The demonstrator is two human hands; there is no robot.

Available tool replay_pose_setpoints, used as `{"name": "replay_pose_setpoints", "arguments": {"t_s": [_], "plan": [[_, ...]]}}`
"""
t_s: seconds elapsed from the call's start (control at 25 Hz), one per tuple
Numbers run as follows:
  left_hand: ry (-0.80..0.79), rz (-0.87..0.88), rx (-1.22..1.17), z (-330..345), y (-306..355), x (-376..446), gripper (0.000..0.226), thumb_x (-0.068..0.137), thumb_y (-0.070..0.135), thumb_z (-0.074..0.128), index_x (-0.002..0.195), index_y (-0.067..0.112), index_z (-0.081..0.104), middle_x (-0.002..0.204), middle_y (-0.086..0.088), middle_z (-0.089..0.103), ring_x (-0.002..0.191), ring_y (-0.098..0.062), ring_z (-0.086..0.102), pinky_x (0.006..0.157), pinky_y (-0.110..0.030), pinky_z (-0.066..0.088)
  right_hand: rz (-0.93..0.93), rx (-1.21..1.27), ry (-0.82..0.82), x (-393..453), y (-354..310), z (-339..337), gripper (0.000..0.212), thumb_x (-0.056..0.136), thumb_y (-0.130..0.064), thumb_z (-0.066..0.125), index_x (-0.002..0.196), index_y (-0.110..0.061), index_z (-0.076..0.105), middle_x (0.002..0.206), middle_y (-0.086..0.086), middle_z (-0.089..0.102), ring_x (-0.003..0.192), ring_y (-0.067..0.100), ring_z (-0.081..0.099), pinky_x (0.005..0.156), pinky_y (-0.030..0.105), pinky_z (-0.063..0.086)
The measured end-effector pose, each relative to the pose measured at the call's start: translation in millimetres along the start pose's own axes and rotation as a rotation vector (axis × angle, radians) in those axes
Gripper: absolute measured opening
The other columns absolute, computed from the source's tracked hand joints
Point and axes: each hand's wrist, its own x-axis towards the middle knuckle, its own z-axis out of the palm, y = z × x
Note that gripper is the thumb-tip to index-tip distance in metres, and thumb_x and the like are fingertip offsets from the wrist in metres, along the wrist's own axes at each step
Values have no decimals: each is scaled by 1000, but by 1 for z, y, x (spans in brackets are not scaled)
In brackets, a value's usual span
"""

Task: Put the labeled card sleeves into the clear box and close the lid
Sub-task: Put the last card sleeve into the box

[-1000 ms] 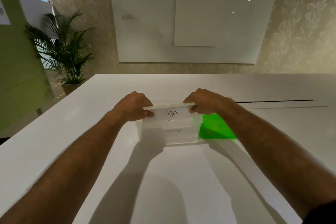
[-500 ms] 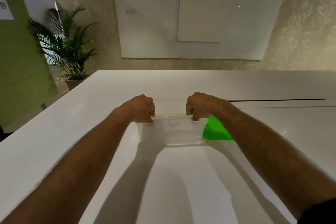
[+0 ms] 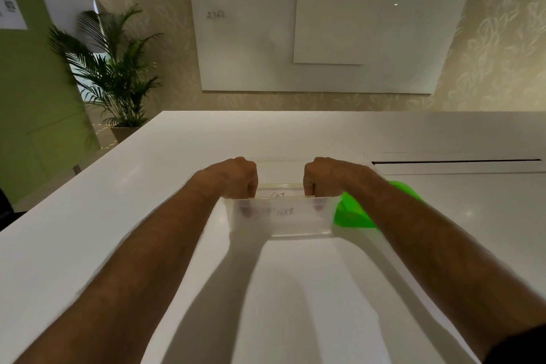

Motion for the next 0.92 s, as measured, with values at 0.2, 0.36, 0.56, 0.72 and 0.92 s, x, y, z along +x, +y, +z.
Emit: {"name": "replay_pose_setpoints", "arguments": {"t_s": [0.2, 0.36, 0.56, 0.72, 0.92], "plan": [[-45, -8, 45, -3, 5, -2, 16, 69, 24, 83, 84, 22, 79, 90, 2, 74, 79, -17, 68, 77, -34, 61, -4, -5, 2, -1, 0, 1, 26, 78, -15, 72, 101, -25, 76, 102, -1, 75, 92, 21, 67, 83, 32, 56], [-63, -3, 44, -5, 8, -5, 21, 67, 27, 87, 85, 20, 79, 90, 1, 74, 83, -19, 68, 77, -33, 61, -2, 65, 40, -7, 0, 2, 29, 82, -9, 62, 102, -24, 77, 106, -1, 74, 95, 21, 67, 84, 29, 54], [-21, 32, 18, -4, 8, -9, 18, 71, 24, 83, 89, 20, 78, 95, 1, 74, 87, -20, 68, 81, -33, 59, 15, 217, 121, -17, 1, 3, 32, 80, -7, 69, 110, -17, 74, 110, 4, 73, 102, 22, 66, 90, 29, 52], [221, 76, -228, 0, -1, -20, 21, 76, 23, 83, 95, 16, 77, 90, 4, 73, 83, -13, 68, 80, -25, 56, 75, 427, 423, -30, 10, 5, 42, 81, -32, 77, 119, -15, 69, 117, 3, 71, 104, 16, 66, 96, 29, 49], [672, -71, -794, 24, -10, -40, 45, 78, 36, 81, 117, 17, 68, 110, 8, 68, 102, -7, 62, 90, -23, 49, 333, 890, 792, -47, 13, 39, 48, 87, -49, 66, 121, -15, 65, 121, 1, 68, 110, 17, 64, 95, 25, 44]]}}
